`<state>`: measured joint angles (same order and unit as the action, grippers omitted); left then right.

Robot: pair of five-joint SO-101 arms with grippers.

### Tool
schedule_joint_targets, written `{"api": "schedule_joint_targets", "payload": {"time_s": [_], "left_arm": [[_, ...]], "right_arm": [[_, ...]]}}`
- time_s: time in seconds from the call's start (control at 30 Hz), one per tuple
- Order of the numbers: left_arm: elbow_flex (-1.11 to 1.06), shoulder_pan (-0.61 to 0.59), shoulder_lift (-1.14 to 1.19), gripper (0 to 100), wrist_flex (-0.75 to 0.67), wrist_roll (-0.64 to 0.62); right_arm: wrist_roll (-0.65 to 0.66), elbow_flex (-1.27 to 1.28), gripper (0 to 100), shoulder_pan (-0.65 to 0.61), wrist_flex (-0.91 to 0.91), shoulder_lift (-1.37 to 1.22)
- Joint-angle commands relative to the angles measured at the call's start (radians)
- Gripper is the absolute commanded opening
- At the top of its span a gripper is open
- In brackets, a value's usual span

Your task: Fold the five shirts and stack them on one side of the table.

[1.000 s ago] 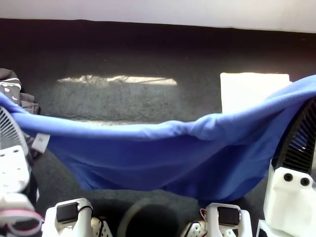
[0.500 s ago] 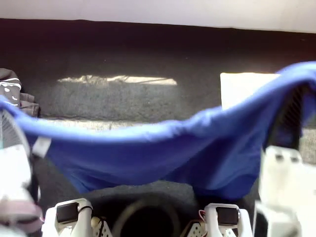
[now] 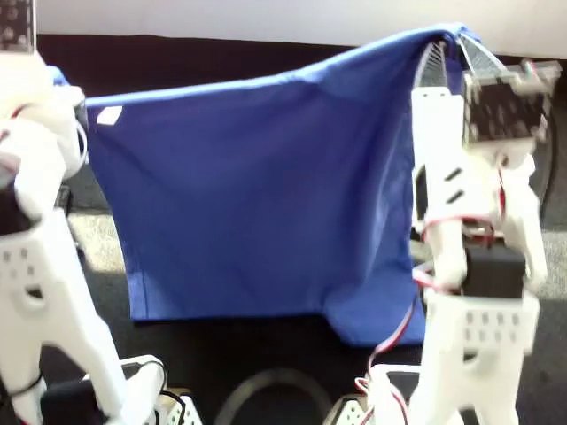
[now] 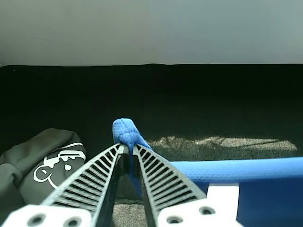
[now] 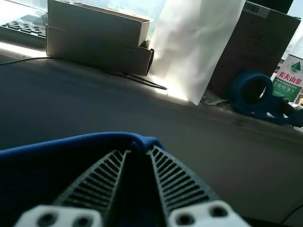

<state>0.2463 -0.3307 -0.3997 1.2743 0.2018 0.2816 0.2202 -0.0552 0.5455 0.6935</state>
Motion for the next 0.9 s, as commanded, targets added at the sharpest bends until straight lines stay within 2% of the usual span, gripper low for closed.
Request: {"api": "schedule_joint_targets", "payload": {"time_s": [0.0, 0.3, 0.87], "left_arm": [[0.010, -0.002, 0.064, 1, -0.048, 0.003], [0.170, -0.007, 0.211, 1, -0.041, 0.005], [0.171, 0.027, 0.631, 1, -0.041, 0.002]], "right_arm": [[-0.006, -0.065, 0.7, -0.007, -0.047, -0.108], [-0.006, -0.236, 0.7, -0.005, -0.044, -0.317], [-0.008, -0.163, 0.7, -0.007, -0.002, -0.699]]}}
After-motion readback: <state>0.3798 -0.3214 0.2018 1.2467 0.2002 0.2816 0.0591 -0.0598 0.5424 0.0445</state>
